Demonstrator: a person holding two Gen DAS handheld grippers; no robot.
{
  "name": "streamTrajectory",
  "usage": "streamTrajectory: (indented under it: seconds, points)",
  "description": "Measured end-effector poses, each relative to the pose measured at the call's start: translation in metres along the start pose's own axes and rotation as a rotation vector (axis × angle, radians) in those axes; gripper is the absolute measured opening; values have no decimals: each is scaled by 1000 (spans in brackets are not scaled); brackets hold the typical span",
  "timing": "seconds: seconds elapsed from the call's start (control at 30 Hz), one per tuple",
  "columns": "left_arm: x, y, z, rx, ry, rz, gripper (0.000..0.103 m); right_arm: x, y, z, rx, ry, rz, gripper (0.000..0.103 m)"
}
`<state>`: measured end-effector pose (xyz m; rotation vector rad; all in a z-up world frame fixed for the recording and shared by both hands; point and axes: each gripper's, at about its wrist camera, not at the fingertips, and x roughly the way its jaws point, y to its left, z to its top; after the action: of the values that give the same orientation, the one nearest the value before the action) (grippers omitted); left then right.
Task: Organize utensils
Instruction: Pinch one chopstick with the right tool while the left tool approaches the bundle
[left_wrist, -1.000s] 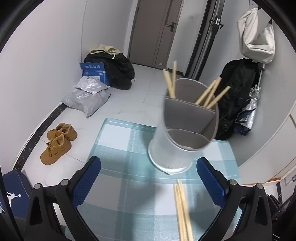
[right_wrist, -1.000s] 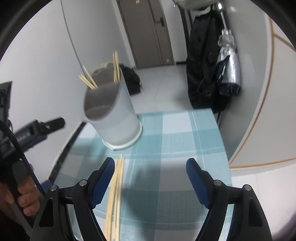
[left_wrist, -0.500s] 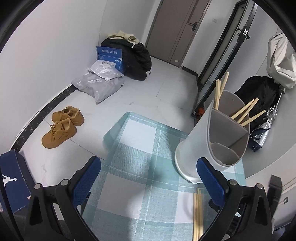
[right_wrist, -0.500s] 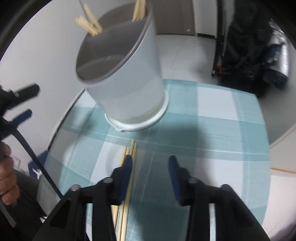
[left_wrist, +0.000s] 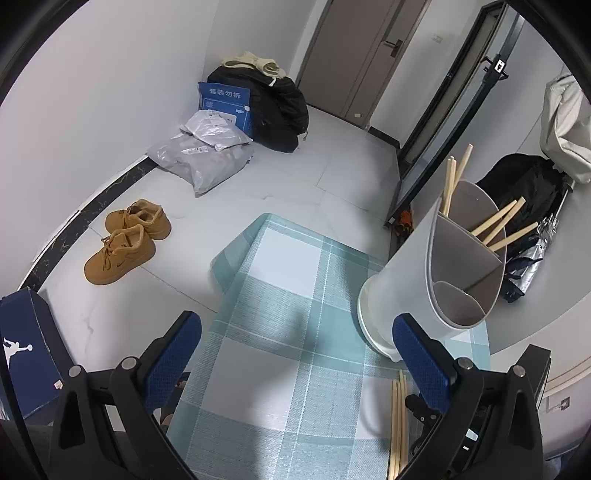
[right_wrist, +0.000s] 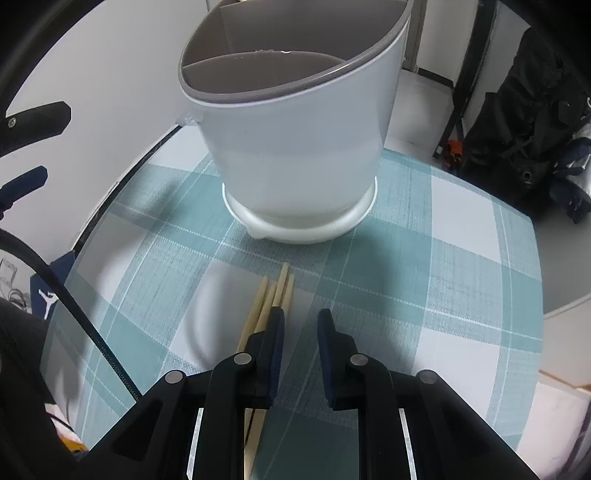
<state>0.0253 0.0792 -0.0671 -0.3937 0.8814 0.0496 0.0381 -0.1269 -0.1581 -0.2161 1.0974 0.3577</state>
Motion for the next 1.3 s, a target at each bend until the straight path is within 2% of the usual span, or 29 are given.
streamTrajectory:
  seconds: [0.37,0.53,0.73,0.8,0.9,1.13,1.3]
  points:
    - [2,13,2,-40,19,0,102,6,12,4,-41,40,-17,16]
    - [4,14,-2,-41,30,14,102,6,14,3,-21,11,-21,13]
    - [10,19,3,-67,80,-13,102,14,16,14,-27,-13,-40,13]
    - [9,22,6,-86,72,-7,102,14,16,14,-11,-14,-23,5]
    - [9,23,9,-105,73,-16,102,15,3,13,26,-14,14,4]
    - [16,4,-5,-44,105,-2,102,-18,-31,0,173,-86,80,4]
    - [16,-21,-21,70,123,-29,102,-49,-58,-7,259,-174,135,4]
